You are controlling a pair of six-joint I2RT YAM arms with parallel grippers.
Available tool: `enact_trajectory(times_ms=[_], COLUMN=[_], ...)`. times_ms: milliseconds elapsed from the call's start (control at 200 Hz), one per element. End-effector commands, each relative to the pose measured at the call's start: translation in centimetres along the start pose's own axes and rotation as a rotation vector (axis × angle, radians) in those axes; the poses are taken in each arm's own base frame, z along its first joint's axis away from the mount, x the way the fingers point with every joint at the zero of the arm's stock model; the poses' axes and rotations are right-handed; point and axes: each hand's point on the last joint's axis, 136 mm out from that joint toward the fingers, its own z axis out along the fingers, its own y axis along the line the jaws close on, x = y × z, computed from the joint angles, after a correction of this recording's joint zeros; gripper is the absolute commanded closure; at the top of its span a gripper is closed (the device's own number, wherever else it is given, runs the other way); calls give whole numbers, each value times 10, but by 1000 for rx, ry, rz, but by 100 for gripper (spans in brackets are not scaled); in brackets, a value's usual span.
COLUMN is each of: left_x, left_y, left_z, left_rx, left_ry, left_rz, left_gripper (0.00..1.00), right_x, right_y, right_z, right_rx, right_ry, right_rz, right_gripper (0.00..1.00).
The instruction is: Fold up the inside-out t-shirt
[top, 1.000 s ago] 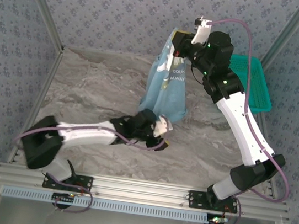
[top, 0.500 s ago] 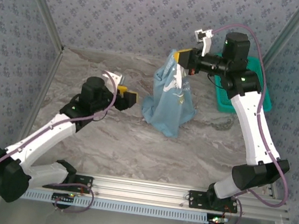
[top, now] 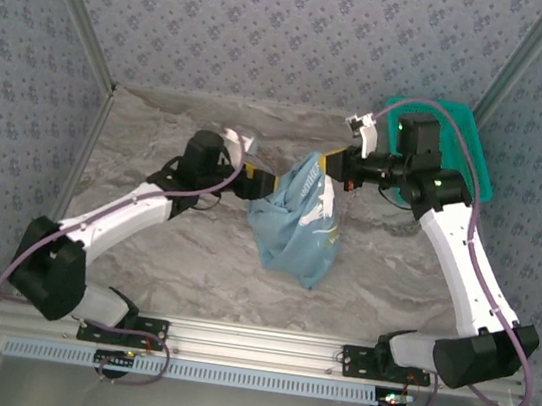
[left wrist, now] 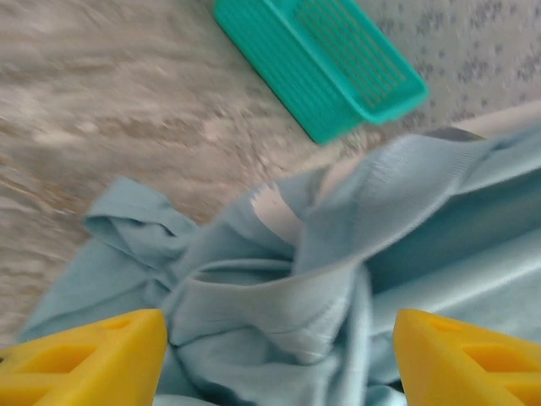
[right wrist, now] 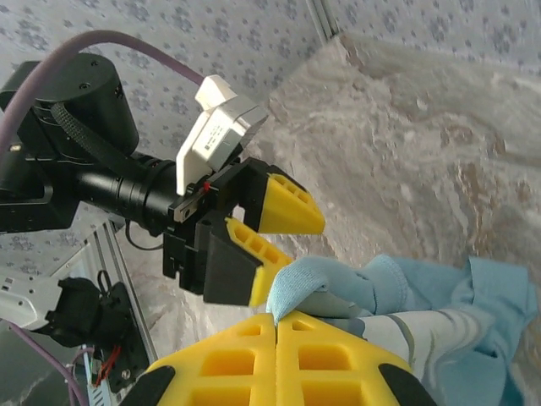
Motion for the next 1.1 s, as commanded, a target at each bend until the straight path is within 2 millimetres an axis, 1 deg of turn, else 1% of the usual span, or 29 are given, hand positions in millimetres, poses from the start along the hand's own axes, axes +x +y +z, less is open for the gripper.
enact_trajectory(times_ms=[0, 55, 140, 210, 250, 310, 355, 405, 440, 450, 470, 480, 510, 570, 595, 625, 690, 720, 744, 784, 819, 859, 904, 939, 989, 1014, 1039, 1059, 1094], left_x=[9, 19, 26, 32, 35, 33, 26, 13, 0, -4, -14, -19, -37, -77, -96, -116, -154, -167, -176, -188, -195, -201, -205, -205, -207, -209, -212, -214, -219], left_y=[-28, -26, -14, -7, -1, 4, 4, 0, -3, -4, -6, -8, -12, -24, -30, -39, -61, -70, -78, -88, -97, -106, -112, -113, -105, -97, -89, -81, -66], left_z=[11, 18, 28, 37, 42, 49, 52, 52, 49, 47, 43, 40, 29, -2, -19, -42, -96, -121, -139, -164, -180, -191, -193, -190, -190, -194, -202, -210, -230], left_rx=[97, 93, 61, 49, 27, 14, 17, 33, 43, 45, 52, 56, 66, 87, 96, 109, 140, 145, 145, 143, 146, 147, 147, 141, 85, 43, 5, -28, -92], left_ry=[77, 111, 137, 166, 174, 174, 158, 124, 87, 77, 49, 35, -20, -160, -232, -324, -526, -607, -663, -736, -779, -802, -790, -765, -762, -777, -802, -824, -871], left_rz=[63, 61, 49, 48, 49, 54, 49, 39, 30, 29, 26, 26, 22, 20, 24, 30, 59, 80, 97, 125, 157, 192, 222, 236, 242, 234, 224, 208, 173], left_gripper=[28, 27, 27, 29, 32, 42, 53, 65, 71, 76, 80, 84, 91, 96, 100, 100, 100, 100, 100, 100, 100, 100, 100, 100, 100, 100, 100, 100, 100], right_x=[-2, 1, 1, -2, -3, -4, -4, -1, 1, 1, -1, -2, -7, -31, -44, -62, -94, -104, -111, -118, -121, -125, -129, -131, -120, -110, -101, -100, -102], right_y=[5, 4, 5, 5, 7, 8, 8, 5, -1, -2, -5, -6, -11, -21, -25, -27, -17, -9, -8, -16, -25, -33, -26, -6, 34, 63, 83, 92, 98], right_z=[-11, -11, -12, -13, -14, -14, -14, -14, -15, -16, -18, -19, -24, -39, -48, -60, -84, -91, -98, -113, -121, -130, -111, -80, -33, -14, -5, -4, -10], right_rx=[19, 24, 21, 22, 18, 14, 10, 26, 65, 74, 98, 110, 148, 260, 321, 394, 505, 533, 579, 703, 798, 926, 926, 817, 559, 393, 293, 262, 255], right_ry=[-34, -31, -33, -40, -43, -48, -45, -36, -28, -28, -30, -31, -41, -103, -143, -194, -326, -376, -416, -470, -493, -514, -472, -408, -313, -277, -260, -264, -296], right_rz=[-32, -29, -32, -36, -41, -45, -44, -44, -44, -46, -50, -52, -55, -59, -66, -102, -179, -219, -232, -212, -207, -192, -275, -374, -496, -575, -632, -667, -668], right_gripper=[100, 100, 100, 100, 100, 100, 100, 100, 100, 100, 100, 100, 100, 100, 100, 100, 100, 100, 100, 100, 100, 100, 100, 100, 100, 100, 100, 100, 100])
